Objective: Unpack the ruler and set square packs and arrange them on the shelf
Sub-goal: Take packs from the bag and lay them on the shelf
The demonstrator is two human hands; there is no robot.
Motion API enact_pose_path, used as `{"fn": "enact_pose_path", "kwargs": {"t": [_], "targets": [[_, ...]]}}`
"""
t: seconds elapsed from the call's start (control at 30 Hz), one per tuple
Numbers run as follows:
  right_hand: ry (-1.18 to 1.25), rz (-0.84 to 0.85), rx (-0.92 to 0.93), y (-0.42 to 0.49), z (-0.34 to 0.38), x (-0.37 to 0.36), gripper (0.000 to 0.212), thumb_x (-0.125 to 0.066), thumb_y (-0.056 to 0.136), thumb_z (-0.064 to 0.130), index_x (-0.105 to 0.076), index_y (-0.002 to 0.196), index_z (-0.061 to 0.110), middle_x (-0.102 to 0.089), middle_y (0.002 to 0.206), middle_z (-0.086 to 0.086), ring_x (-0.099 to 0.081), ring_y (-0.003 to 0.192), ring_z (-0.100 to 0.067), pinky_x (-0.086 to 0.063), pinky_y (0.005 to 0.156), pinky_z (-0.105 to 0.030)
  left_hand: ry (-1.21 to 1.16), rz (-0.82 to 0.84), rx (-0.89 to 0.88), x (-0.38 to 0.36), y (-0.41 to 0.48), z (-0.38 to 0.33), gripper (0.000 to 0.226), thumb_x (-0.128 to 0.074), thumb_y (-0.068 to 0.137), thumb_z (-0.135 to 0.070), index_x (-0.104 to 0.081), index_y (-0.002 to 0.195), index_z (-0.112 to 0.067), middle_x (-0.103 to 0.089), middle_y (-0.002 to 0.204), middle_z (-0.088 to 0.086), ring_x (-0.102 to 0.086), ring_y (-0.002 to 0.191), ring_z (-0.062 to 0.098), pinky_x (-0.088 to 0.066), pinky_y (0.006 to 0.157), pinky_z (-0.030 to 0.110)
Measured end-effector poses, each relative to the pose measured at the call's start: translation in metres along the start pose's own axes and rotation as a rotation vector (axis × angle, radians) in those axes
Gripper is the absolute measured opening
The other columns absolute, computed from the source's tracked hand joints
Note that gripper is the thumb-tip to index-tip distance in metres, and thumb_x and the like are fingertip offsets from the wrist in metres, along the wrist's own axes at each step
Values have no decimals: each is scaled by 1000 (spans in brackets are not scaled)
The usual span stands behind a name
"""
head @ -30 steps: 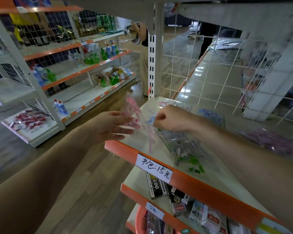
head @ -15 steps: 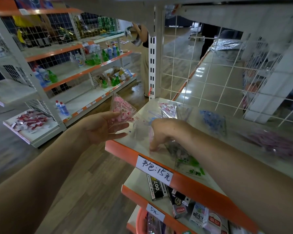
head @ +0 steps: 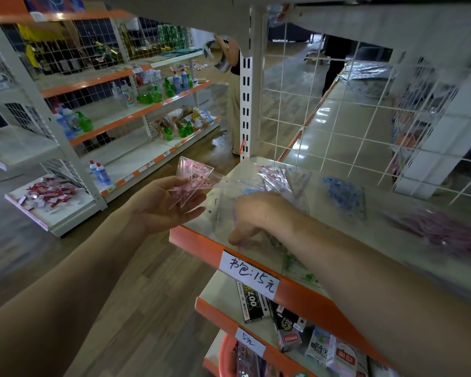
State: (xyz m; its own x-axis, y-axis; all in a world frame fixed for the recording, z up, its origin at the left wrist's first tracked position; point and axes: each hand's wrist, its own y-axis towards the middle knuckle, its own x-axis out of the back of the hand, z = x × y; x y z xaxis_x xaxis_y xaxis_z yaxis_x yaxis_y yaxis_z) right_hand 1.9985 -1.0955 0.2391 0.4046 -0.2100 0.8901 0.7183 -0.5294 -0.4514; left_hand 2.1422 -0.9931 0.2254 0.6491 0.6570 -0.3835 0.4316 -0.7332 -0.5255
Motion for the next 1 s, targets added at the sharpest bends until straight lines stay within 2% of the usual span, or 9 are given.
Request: {"fn": "enact_pose_path", "kwargs": {"t": [0.2,0.37,0.57,0.7,0.77,0.83,0.87,0.93,1.0], "targets": [[79,68,-13,-2,-4,6,59,-68,76,53,-54,116,12,-59,111,-6,-59,102,-30,-50,87,-38,-1,9,11,-1,1,3,40,-61,79,-14,-55,118,-4,-67,103,11,-68,92,24,-52,76,44],[145,80,39,-21,-5,10,54,-63,86,44,-49,127,11,-54,116,-6,-56,108,-26,-47,88,-34,4,27,17,-4,3,4,24,-59,84,-14,-57,105,-4,-68,94,11,-68,90,25,-51,79,44],[-18,-32,70,-41,-5,10,23,-60,90,31,-53,103,14,-55,86,-3,-58,89,-24,-47,75,-33,-8,54,6,-3,2,3,38,-63,74,-12,-57,111,-4,-68,94,11,-72,77,24,-59,66,43],[78,7,160,-52,2,7,34,-51,95,26,-50,126,12,-59,109,-7,-48,84,-19,-39,72,-30,4,51,3,-4,2,5,39,-61,75,-12,-55,113,-3,-67,92,11,-71,75,24,-59,66,43],[134,20,194,-56,-1,10,18,-49,96,26,-56,101,11,-54,90,-2,-45,74,-17,-38,68,-27,10,51,4,-7,1,5,38,-61,75,-13,-56,111,-3,-67,93,11,-72,74,24,-59,66,43],[172,21,194,-59,-5,11,28,-51,94,24,-43,68,18,-42,71,3,-39,61,-12,-37,62,-26,18,49,1,-10,0,5,37,-62,75,-13,-57,110,-2,-68,93,12,-72,74,24,-59,65,43],[190,21,189,-62,-6,11,34,-52,94,23,-37,64,21,-39,69,3,-38,60,-12,-37,62,-27,24,51,-1,-12,-1,5,37,-62,74,-13,-57,109,-3,-68,92,12,-72,73,24,-59,66,43],[198,1,173,-61,-7,6,29,-51,95,25,-42,68,19,-43,73,3,-47,68,-15,-38,63,-27,33,56,-4,-14,-2,6,36,-62,73,-14,-58,107,-3,-69,91,12,-72,73,23,-60,67,43],[141,-44,159,-59,-7,1,16,-52,96,28,-51,89,14,-46,85,2,-53,87,-22,-40,69,-29,36,61,-2,-14,-2,7,34,-63,72,-14,-59,104,-4,-69,90,11,-72,73,23,-60,68,43]]}}
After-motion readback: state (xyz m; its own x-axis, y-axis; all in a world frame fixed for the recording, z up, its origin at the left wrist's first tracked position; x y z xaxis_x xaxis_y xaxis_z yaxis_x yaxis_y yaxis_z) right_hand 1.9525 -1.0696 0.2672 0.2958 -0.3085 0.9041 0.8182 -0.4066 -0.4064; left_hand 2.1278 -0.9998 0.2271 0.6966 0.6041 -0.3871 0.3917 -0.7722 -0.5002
